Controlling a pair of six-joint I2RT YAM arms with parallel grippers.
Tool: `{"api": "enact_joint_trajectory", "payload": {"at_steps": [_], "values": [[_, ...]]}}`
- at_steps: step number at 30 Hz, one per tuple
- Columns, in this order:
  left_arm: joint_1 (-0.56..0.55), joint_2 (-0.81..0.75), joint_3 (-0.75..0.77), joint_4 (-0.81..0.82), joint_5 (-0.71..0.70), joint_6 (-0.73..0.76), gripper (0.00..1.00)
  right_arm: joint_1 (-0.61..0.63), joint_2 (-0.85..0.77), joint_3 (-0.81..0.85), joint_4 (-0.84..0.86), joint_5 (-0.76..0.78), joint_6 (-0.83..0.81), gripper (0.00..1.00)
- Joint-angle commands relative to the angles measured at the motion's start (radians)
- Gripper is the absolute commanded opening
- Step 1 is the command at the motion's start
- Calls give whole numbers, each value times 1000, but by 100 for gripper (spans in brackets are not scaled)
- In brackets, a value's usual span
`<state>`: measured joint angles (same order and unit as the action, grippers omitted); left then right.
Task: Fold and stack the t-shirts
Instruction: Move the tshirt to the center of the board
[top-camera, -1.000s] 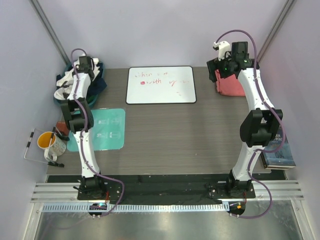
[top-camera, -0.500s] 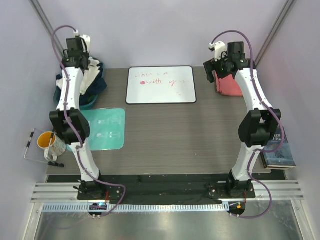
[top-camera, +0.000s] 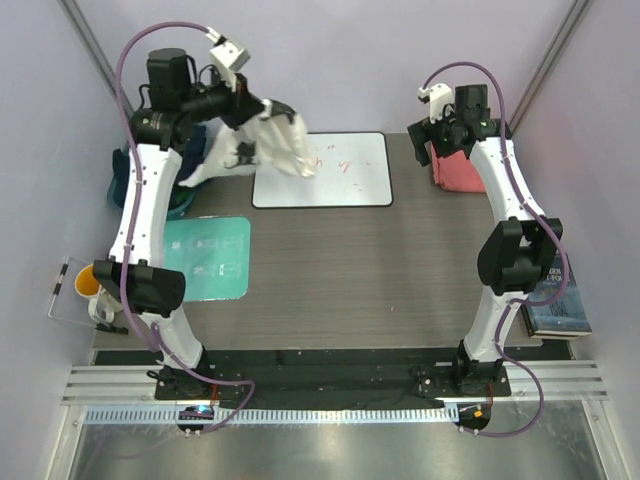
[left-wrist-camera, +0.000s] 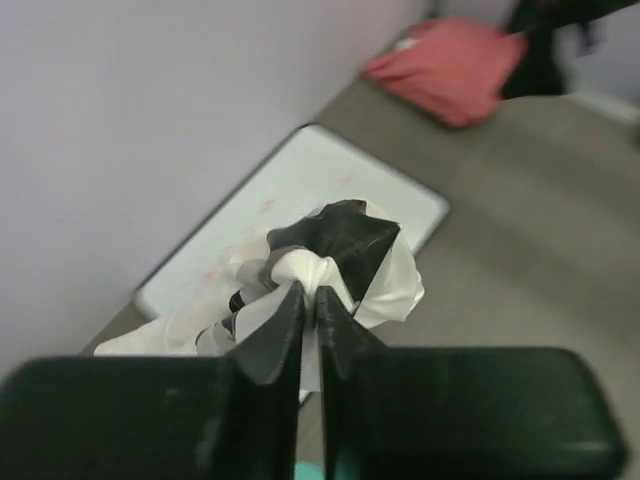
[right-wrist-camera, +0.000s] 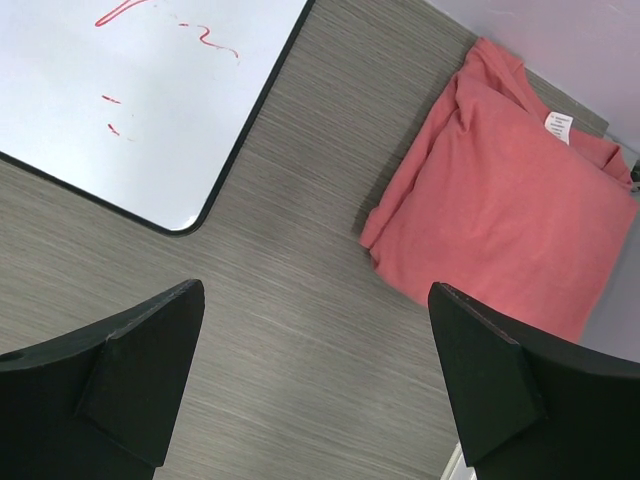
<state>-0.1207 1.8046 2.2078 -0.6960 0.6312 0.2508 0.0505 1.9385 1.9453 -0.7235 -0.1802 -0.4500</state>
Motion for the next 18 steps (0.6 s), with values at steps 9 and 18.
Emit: {"api": "enact_joint_trajectory", "payload": {"at_steps": [9,18], "values": [[-91,-112,-120,46,123,-69,100,44,-153,-91,101,-80,24,100],[-66,-8,-293,-215,-168,298,100,281,-112,-155,-324,-209,-349,100]]}}
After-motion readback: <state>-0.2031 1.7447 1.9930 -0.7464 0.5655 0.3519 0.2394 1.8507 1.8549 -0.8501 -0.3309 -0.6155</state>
